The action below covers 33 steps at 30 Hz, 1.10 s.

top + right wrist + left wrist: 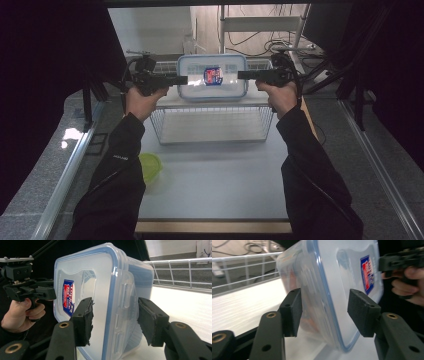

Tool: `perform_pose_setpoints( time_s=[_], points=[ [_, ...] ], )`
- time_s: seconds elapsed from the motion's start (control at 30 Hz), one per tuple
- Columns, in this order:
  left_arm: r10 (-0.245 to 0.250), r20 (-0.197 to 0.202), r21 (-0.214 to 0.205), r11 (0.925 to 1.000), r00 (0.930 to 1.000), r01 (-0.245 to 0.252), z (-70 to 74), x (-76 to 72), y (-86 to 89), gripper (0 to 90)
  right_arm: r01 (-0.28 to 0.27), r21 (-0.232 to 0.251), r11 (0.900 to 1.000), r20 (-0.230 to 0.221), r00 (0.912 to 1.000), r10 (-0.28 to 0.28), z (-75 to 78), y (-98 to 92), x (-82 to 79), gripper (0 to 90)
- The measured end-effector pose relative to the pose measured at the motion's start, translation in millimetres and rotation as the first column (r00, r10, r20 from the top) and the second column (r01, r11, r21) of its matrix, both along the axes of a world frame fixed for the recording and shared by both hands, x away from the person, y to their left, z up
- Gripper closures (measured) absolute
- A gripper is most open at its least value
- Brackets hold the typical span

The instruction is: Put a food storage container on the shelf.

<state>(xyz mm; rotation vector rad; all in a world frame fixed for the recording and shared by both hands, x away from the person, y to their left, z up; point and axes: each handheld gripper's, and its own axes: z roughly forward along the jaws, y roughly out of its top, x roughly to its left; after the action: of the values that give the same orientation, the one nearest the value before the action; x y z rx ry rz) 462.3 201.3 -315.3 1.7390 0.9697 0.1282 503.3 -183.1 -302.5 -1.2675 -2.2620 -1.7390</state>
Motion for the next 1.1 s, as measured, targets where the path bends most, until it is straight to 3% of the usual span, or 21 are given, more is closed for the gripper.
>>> perform_pose_setpoints(
  time_s=[0.03,0.13,0.2,0.27,0.4,0.53,0.57,0.6,0.63,0.7,0.87,0.93,1.03,1.07,1.1],
  points=[
    [0.014,0.004,0.043,0.999,0.9999,-0.014,-0.6,-0.3,-2.0,46.7,0.004,-0.004,1.0,-0.003,1.0,-0.004,-0.3,0.4,0.1,46.5],
    [0.016,0.004,0.066,0.9977,0.9999,-0.016,-2.9,-0.5,-4.4,44.2,0.011,-0.017,0.9998,-0.013,0.9999,-0.011,-2.4,1.1,1.3,43.1],
    [0.021,-0.006,0.029,0.9994,0.9998,-0.02,-6.7,0.7,-3.3,44.2,0.023,0.012,0.9997,-0.033,0.9992,-0.022,-6.6,-0.8,4.8,42.1],
    [0.02,-0.003,0.031,0.9993,0.9998,-0.02,-6.9,0.3,-3.4,44.4,0.027,0.021,0.9994,-0.036,0.999,-0.027,-7.4,-0.9,5.8,42.1],
    [0.029,0.012,0.039,0.9988,0.9995,-0.03,-7.1,-2.7,-3.9,43.8,0.046,-0.001,0.9989,-0.018,0.9988,-0.046,-4.6,2.0,5.9,41.5],
    [0.035,0.022,-0.003,0.9994,0.9992,-0.034,-8.4,-3.5,-2.8,41.6,0.101,-0.047,0.9938,0.037,0.9944,-0.099,-1.7,3.2,3.9,43.0],
    [0.038,0.023,0.031,0.9988,0.999,-0.039,-8.6,-4.0,-4.5,40.8,0.119,-0.083,0.9894,0.061,0.9916,-0.114,-1.0,4.0,3.1,42.9],
    [0.053,0.033,0.093,0.9941,0.9981,-0.056,-9.8,-5.5,-8.0,40.3,0.131,-0.112,0.9851,0.078,0.9894,-0.122,-0.5,4.5,2.3,42.4],
    [0.058,0.04,0.115,0.9915,0.9975,-0.062,-11.5,-6.6,-9.9,39.5,0.141,-0.124,0.9822,0.091,0.9873,-0.13,-0.2,4.6,1.6,42.4],
    [0.057,0.042,0.099,0.9932,0.9975,-0.061,-14.3,-8.3,-9.8,37.3,0.148,-0.119,0.9818,0.106,0.985,-0.136,0.3,3.0,-0.1,42.6],
    [0.051,0.069,0.067,0.9962,0.9963,-0.056,-15.1,-15.5,-4.7,38.4,0.139,-0.151,0.9788,0.143,0.9828,-0.117,1.4,-0.5,-9.4,49.4],
    [0.052,0.087,0.066,0.9962,0.9949,-0.057,-15.6,-24.2,0.1,41.9,0.121,-0.143,0.9823,0.169,0.9808,-0.096,1.7,-4.6,-20.9,60.5],
    [0.043,0.101,0.068,0.9964,0.9939,-0.05,-18.5,-32.8,4.3,52.4,0.128,-0.193,0.9729,0.221,0.9716,-0.084,0.5,-6.3,-36.9,73.8],
    [0.043,0.101,0.068,0.9964,0.9939,-0.05,-18.5,-32.8,4.3,56.8,0.128,-0.193,0.9729,0.221,0.9716,-0.084,0.5,-6.3,-36.9,73.8],
    [0.03,0.106,0.061,0.9974,0.9939,-0.037,-21.7,-37.5,6.6,62.8,0.103,-0.209,0.9725,0.225,0.9728,-0.055,-3.2,-5.6,-45.5,82.1]
  ],
)
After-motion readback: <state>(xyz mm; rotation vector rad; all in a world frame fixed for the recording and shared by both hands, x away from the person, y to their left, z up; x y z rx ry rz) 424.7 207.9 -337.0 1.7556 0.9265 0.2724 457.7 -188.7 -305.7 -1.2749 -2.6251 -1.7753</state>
